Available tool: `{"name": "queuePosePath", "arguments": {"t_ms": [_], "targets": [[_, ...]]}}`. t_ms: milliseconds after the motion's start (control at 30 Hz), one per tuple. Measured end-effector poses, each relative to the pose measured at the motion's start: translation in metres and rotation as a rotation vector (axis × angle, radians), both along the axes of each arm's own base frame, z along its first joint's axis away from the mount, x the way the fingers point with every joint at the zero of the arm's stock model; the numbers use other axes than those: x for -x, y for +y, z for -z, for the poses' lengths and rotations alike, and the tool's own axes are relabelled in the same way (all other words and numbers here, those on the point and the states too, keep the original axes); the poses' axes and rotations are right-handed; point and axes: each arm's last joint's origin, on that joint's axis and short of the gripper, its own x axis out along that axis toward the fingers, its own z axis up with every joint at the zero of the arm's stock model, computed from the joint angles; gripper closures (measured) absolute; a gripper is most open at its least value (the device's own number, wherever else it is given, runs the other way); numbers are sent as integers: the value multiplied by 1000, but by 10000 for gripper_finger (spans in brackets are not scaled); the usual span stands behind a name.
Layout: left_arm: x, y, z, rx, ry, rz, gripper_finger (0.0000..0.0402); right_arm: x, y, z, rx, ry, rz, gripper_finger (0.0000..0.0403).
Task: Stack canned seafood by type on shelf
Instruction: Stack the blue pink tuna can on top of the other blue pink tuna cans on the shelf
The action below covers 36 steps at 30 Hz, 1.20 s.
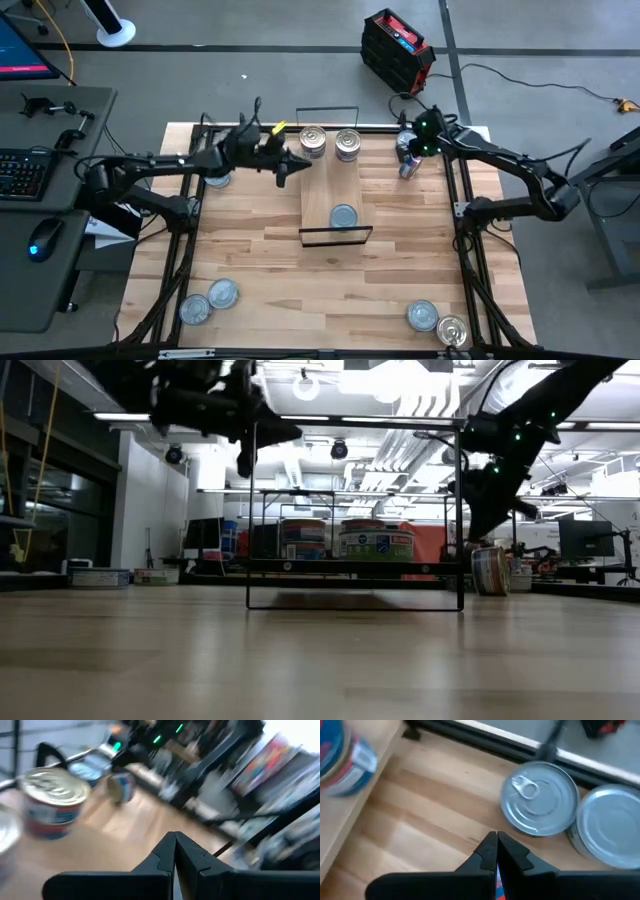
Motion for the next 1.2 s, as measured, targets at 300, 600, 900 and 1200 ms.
{"name": "queuePosePath", "arguments": {"t_ms": [300,600,900,1200], "targets": [[17,-9,25,196,-211,-51,401,3,-19,18,-151,34,117,403],[14,-17,25,217,-204,-20,401,-3,-26,32,-223,87,95,403],[8,-34,26,257,-191,15,401,-5,-5,29,-288,176,-37,403],[-1,-76,28,307,-174,-21,401,-13,26,21,-320,272,-222,403]]}}
